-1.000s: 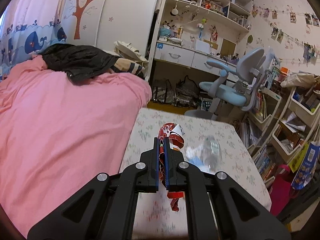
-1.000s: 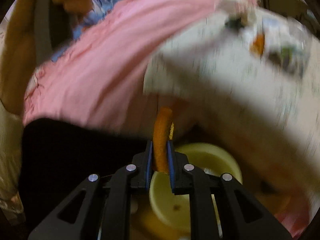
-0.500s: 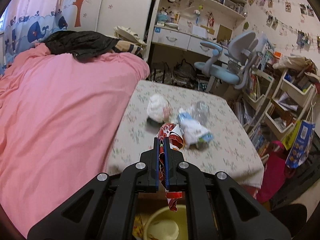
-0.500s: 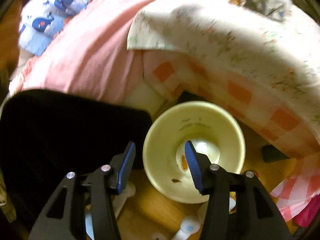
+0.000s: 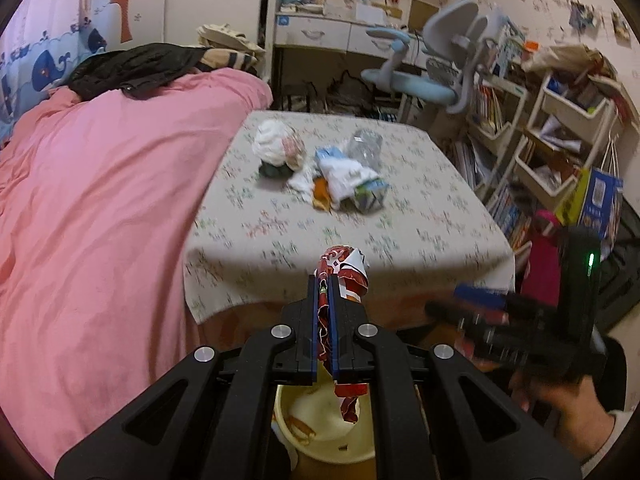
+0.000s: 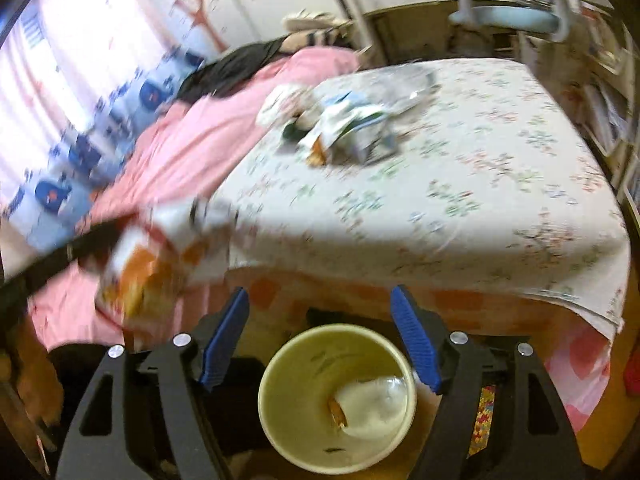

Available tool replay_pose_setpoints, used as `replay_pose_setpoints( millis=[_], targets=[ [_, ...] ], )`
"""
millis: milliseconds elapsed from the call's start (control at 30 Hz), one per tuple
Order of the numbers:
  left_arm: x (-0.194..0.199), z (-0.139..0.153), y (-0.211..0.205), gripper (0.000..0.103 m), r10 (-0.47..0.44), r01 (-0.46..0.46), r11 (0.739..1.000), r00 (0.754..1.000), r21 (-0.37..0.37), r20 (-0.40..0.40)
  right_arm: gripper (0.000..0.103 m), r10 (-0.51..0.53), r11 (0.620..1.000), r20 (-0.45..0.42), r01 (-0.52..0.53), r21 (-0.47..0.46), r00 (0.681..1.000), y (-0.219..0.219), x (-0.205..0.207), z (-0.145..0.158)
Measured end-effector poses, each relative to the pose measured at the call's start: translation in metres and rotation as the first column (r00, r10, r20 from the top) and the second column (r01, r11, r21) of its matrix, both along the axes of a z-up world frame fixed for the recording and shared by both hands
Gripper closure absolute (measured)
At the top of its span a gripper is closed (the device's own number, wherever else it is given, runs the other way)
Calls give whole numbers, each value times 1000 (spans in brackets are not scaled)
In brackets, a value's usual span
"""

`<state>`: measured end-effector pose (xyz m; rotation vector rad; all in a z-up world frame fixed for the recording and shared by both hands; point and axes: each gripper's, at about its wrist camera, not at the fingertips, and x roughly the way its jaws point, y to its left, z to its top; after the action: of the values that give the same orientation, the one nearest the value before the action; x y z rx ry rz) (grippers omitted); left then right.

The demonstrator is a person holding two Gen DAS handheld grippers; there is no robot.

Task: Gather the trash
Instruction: 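Open the left gripper over the yellow bin to drop the wrapper, then move both grippers back to the trash pile on the table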

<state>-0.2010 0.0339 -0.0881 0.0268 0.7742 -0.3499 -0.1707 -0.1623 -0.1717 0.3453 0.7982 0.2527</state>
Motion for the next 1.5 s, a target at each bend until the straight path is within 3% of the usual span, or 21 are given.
replay_pose_setpoints(
  millis=[167, 433, 533, 567, 600, 800, 1067, 1500],
  targets=[
    [-10, -7, -10, 98, -25, 26, 999, 999, 34, -39, 29, -67, 997, 19, 66, 42, 998, -15, 0, 1],
    [-25, -32, -36, 97, -103, 124, 982, 984, 143, -144, 29, -79, 995, 32, 77, 62, 996, -25, -9, 5],
    [-28, -37, -38, 83, -100, 127, 977, 982, 173, -158, 29, -78, 995, 35, 76, 62, 996, -26, -10, 5],
    [-27, -36, -38, 71, -95, 122, 977, 983, 176, -156, 29, -79, 995, 35, 77, 61, 996, -26, -10, 5],
    [-27, -33, -37, 60, -83, 108, 978, 986, 178, -143, 29, -80, 995, 34, 77, 61, 996, -26, -10, 5],
    [-28, -13, -29, 36, -32, 37, 981, 999, 192, -32, 28, -83, 995, 38, 81, 58, 996, -27, -10, 6],
    [-25, 7, -20, 29, 20, -30, 986, 998, 166, 60, 27, -84, 995, 40, 81, 51, 996, -25, -10, 5],
    [-12, 17, -16, 23, 53, -72, 986, 991, 149, 124, 27, -87, 996, 76, 86, 19, 993, -22, -10, 11]
  ],
)
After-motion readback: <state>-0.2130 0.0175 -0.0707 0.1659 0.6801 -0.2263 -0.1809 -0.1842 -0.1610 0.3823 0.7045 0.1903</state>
